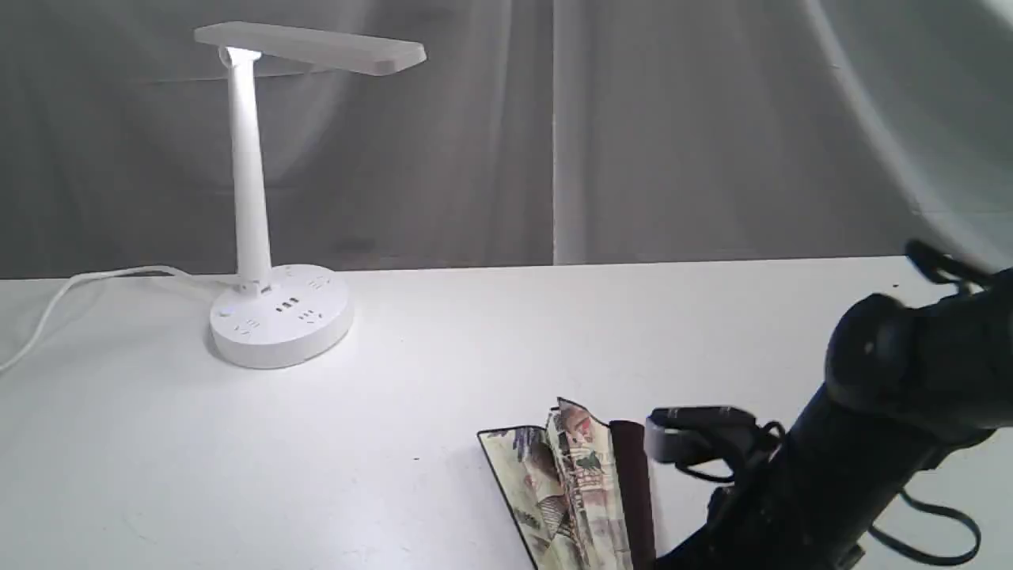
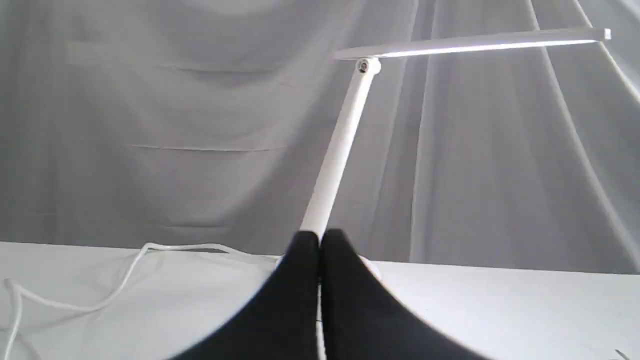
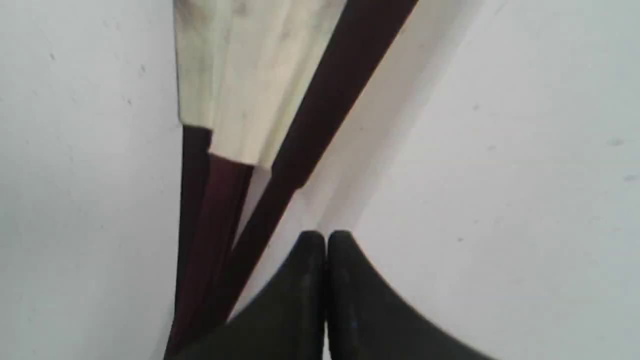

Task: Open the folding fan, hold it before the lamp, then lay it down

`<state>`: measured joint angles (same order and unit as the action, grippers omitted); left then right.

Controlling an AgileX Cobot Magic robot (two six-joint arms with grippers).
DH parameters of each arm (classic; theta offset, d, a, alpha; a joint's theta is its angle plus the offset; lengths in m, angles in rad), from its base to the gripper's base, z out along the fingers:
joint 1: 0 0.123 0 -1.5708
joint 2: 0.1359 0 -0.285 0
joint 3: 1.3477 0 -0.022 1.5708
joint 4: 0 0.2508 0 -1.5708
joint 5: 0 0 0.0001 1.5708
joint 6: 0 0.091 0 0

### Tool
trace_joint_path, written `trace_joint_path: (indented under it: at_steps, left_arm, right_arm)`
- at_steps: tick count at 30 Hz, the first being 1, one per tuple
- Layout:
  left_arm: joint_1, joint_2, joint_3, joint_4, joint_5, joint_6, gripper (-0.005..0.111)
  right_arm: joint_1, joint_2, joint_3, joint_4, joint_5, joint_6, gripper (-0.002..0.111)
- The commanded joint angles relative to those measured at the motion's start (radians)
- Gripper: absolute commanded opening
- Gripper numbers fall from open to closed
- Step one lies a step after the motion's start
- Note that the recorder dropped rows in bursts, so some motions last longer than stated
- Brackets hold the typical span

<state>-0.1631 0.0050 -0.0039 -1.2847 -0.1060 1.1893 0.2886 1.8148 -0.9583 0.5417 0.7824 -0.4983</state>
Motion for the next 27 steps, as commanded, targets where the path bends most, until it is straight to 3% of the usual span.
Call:
trace_joint_path:
  at_steps: [1,8,16,20,24,27]
  left_arm:
    - [-0.004,-0.005,0.004,-0.007,0.000,-0.003,0.000]
    - [-0.004,-0.005,0.004,0.072,-0.002,0.072,0.000]
    - [-0.004,-0.005,0.004,0.072,-0.002,0.075,0.000]
    - [-0.004,-0.005,0.004,0.064,-0.002,0.061,0.000]
    - [-0.004,-0.005,0.004,-0.071,0.006,-0.152,0.000]
    - [-0.004,-0.005,0.004,-0.114,0.053,-0.240,0.000]
  right_arm:
    - [-0.043,-0.096,0.002,-0.014,-0.058,0.007,0.000]
    - [-0.080,-0.176,0.002,0.050,-0.257,0.035,0.000]
    - [-0.080,-0.087,0.002,0.065,-0.257,0.037,0.003]
    - [-0.080,-0.010,0.002,0.106,-0.261,0.035,0.022]
    - [-0.080,0.049,0.002,0.127,-0.263,0.035,0.049]
    - [-0.080,0.066,0.002,0.150,-0.277,0.016,0.061]
